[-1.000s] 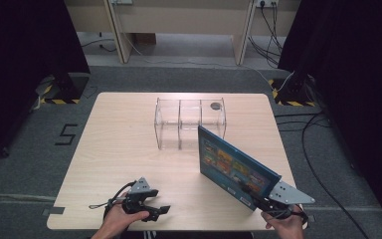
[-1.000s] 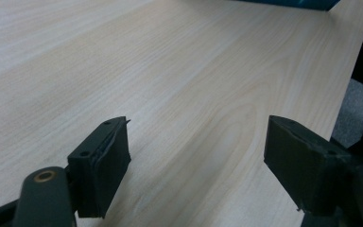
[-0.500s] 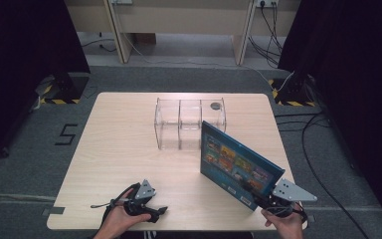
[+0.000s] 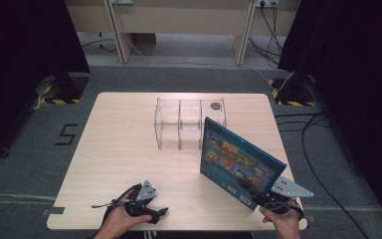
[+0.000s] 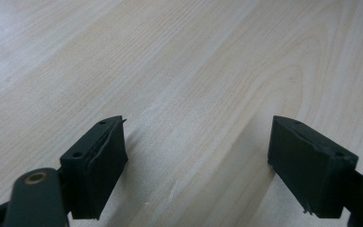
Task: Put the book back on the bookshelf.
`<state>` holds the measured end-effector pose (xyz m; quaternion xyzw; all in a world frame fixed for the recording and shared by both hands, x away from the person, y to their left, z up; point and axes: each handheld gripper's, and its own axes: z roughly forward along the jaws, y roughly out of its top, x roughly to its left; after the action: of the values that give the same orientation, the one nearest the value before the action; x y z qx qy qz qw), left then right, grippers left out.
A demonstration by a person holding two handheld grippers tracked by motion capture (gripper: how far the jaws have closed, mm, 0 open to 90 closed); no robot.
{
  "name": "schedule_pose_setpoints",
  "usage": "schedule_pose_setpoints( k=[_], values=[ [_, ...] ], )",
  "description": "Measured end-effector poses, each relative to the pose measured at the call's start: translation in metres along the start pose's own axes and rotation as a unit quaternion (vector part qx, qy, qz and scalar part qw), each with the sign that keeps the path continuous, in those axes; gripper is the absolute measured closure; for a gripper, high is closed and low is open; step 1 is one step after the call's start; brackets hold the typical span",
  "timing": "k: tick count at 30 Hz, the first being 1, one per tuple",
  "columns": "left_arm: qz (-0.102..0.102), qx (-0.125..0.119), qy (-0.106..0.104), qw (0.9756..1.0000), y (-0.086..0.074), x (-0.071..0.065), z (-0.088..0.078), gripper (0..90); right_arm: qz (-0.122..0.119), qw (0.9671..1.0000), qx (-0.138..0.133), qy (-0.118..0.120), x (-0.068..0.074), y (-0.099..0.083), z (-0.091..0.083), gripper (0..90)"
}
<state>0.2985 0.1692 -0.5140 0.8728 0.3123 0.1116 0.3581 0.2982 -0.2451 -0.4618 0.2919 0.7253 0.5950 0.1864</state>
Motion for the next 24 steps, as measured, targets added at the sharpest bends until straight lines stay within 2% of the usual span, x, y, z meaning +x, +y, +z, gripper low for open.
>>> schedule_pose_setpoints(
  k=[7, 10, 11, 22, 24],
  values=[
    [0.003, -0.002, -0.002, 1.0000, 0.000, -0.001, 0.001, 18.5, 0.001, 1.0000, -0.009, -0.002, -0.001, -0.001, 0.004, 79.0],
    [0.004, -0.002, -0.003, 1.0000, 0.000, -0.001, 0.001, 18.6, -0.007, 0.9999, -0.012, -0.009, 0.001, 0.000, 0.005, 80.9],
    [0.004, -0.002, -0.003, 1.0000, 0.000, -0.001, 0.001, 18.6, -0.015, 0.9996, -0.014, -0.018, 0.003, 0.000, 0.006, 81.7],
    [0.009, -0.002, -0.006, 0.9999, 0.000, -0.001, 0.001, 18.6, -0.003, 0.9983, -0.049, -0.030, 0.006, 0.008, 0.005, 82.4],
    [0.009, -0.003, -0.006, 0.9999, 0.000, -0.001, 0.001, 18.6, 0.007, 0.9978, -0.057, -0.032, 0.006, 0.011, 0.005, 82.4]
  ],
)
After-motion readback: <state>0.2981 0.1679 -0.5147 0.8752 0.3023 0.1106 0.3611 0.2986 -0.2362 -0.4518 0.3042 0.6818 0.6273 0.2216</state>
